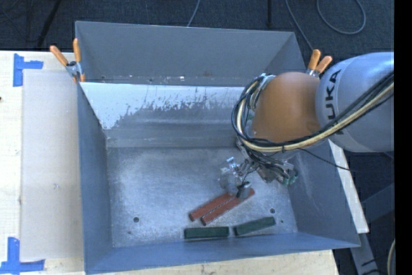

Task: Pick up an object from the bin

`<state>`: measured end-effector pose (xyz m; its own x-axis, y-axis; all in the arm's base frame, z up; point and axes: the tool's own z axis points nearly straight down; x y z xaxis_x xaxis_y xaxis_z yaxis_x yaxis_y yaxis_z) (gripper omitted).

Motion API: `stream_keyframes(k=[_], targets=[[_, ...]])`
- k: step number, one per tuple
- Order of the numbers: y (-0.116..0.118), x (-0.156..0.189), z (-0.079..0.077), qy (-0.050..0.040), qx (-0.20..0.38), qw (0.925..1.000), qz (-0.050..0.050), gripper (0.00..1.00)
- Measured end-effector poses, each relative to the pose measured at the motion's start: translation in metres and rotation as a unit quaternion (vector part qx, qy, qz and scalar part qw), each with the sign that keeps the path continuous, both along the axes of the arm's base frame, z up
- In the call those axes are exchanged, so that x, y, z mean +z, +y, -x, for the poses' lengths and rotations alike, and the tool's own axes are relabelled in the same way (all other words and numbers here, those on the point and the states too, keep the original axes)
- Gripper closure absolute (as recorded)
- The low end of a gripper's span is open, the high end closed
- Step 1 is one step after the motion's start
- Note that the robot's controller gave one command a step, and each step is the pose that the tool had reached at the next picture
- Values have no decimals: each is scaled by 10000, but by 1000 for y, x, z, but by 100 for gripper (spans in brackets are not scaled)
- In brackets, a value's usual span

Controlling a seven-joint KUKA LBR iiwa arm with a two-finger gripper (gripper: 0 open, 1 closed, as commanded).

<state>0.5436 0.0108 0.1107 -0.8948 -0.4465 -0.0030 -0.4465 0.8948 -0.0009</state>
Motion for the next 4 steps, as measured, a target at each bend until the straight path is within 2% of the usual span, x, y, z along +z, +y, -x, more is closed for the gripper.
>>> stream_keyframes(k=[1,2,3,4], targets=[[0,-2,0,13,11,10000,0,0],[16,-43,44,38,-153,9999,-6,0],[16,-40,42,9,-137,9999,-3,100],[30,130,31,-29,-312,9995,-5,100]])
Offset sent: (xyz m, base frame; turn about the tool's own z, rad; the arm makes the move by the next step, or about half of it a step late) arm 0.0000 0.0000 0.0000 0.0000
